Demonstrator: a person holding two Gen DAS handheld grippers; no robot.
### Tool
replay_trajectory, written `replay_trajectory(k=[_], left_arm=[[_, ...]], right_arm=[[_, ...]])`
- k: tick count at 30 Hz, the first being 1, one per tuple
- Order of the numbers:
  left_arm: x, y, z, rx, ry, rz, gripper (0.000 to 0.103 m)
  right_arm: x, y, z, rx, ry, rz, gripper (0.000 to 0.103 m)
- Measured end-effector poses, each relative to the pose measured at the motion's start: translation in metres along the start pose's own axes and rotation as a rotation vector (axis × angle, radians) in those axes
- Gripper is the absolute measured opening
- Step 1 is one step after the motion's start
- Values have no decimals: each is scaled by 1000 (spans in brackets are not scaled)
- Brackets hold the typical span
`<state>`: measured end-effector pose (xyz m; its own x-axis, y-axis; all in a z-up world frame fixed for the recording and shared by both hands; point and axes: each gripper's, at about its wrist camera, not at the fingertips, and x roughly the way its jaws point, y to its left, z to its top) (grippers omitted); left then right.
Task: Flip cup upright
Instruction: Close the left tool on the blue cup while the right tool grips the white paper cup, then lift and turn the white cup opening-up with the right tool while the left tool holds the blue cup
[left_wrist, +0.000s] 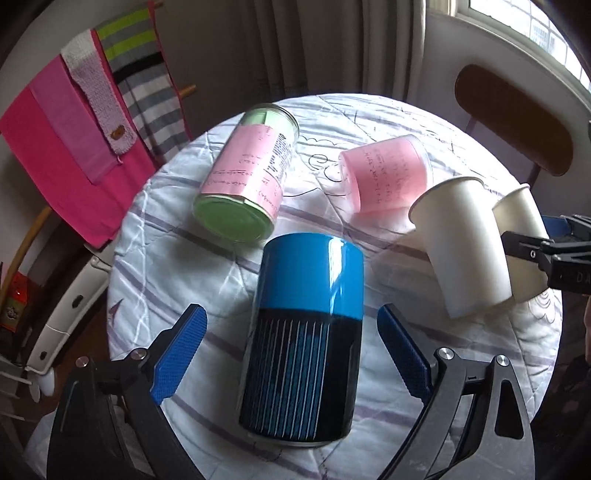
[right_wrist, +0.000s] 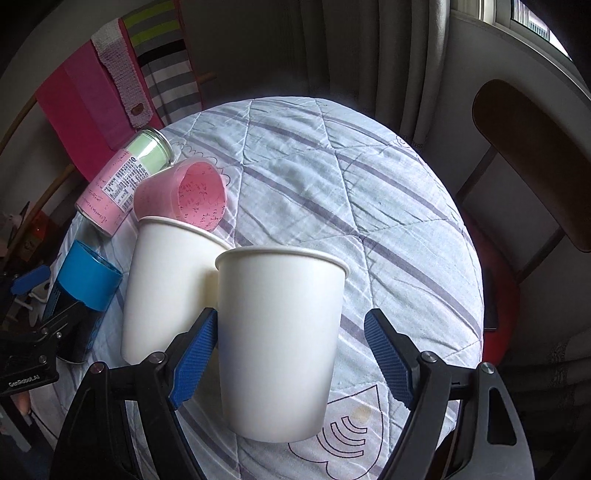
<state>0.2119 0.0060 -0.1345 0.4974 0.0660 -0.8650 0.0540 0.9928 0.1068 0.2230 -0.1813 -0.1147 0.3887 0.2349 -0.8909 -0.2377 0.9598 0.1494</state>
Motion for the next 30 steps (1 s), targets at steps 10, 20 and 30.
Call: replay_trajectory(k=[10,20,30], left_arm=[[21,-5,13,7,35,-4,95],[34,-12,19,35,63,5,93],[33,-14,18,63,76,-1,70]], right_arm=[[21,0,12,-46,70,6,81],[33,-5,20,-75,160,65,81],[37,1,30,-109,171,49,68]])
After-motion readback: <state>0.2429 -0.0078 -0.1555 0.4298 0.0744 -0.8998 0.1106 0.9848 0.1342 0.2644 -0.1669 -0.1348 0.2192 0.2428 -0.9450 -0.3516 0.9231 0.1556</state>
